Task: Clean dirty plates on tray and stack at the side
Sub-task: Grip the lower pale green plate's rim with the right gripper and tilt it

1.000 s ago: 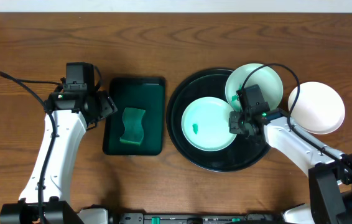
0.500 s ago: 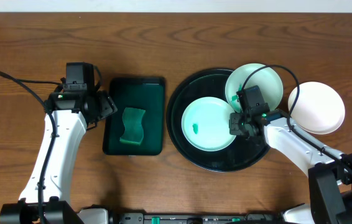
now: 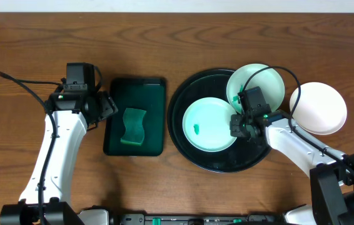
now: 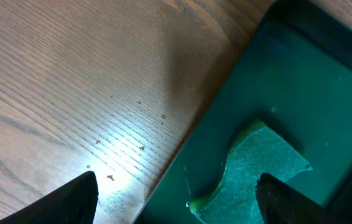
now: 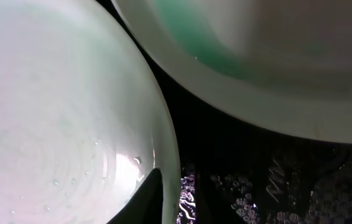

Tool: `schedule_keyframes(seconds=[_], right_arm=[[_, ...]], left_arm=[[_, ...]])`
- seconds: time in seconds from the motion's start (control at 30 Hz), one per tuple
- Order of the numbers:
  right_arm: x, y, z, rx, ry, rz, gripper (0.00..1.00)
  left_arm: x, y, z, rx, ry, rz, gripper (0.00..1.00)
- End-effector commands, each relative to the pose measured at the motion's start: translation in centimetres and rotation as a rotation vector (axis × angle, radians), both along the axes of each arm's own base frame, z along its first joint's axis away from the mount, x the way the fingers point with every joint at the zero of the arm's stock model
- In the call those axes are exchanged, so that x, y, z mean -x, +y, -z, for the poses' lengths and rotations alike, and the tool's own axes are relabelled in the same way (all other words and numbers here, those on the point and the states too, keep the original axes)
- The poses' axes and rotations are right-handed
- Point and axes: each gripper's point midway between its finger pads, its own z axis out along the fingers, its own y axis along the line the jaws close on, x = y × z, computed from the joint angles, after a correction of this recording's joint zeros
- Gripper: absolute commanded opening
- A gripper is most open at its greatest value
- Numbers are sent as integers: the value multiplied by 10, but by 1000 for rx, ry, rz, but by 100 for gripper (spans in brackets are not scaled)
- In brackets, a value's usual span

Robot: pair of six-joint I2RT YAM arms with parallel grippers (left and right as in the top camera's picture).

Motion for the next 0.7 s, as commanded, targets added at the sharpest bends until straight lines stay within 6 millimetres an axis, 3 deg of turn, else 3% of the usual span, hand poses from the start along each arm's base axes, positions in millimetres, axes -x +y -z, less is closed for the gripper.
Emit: schedule_keyframes(seconds=[0.0, 0.5, 0.67], right_arm=[[2, 1, 0, -4, -4, -2, 15], [-2, 2, -2, -10, -22, -2, 11], [-4, 3, -2, -12, -28, -2, 22]], left_arm=[[-2, 3, -5, -12, -12, -8, 82], [-2, 3, -5, -12, -12, -8, 82], [-2, 3, -5, -12, -11, -8, 82]])
